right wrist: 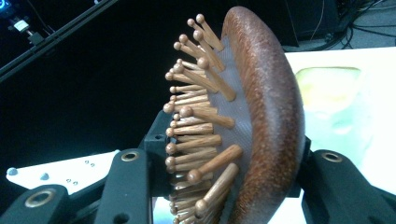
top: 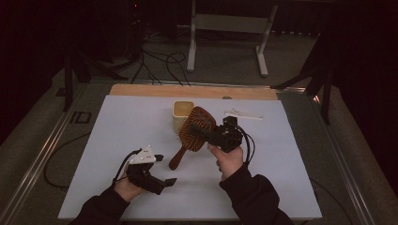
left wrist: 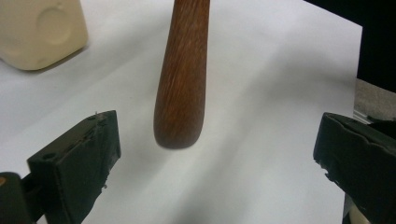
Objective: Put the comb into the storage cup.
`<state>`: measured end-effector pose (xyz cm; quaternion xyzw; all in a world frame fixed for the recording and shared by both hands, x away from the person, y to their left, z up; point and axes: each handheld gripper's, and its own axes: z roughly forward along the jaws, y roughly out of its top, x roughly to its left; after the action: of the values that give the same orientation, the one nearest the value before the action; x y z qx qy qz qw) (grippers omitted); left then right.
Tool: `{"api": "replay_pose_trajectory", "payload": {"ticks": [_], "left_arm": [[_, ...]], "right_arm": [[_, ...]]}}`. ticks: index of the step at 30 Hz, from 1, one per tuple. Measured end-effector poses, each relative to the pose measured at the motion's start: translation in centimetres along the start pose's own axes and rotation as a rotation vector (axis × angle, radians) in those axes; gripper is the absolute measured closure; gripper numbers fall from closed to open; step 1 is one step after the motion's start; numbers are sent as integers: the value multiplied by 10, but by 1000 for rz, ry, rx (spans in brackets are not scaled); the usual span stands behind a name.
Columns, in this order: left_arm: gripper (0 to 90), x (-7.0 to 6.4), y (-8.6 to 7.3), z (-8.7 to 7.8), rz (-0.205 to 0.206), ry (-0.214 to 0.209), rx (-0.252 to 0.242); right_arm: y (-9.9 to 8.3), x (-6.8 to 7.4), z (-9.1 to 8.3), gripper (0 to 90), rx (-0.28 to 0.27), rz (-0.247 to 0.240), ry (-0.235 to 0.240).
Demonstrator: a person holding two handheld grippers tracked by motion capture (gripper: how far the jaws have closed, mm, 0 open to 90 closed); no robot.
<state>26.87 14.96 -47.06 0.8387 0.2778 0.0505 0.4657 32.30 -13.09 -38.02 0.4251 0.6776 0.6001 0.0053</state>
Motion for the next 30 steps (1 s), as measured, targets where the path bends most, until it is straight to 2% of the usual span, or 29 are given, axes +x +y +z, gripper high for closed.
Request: {"api": "replay_pose_trajectory", "payload": {"ticks": [8,15,18,22,25,30], "left_arm": [[1,1,-6,-9,11,9,-8],[1,7,-17,-23,23,-23,-45],[1,9,-22,-25,39,-5,-54],[0,11,-25,-27,41,9,-47],[0,15,-32,-28,22,33,-43],[0,19,-39,-29,8,46,-35]], "right_arm": [[8,1,-3,518,-7,-28,-1],[19,2,-7,518,-19,-51,-4],[23,3,-9,518,-27,-58,-5],[28,3,-11,518,-31,-57,-4],[35,3,-12,518,-35,-71,-10],[44,4,-14,518,-47,-92,-18]]}}
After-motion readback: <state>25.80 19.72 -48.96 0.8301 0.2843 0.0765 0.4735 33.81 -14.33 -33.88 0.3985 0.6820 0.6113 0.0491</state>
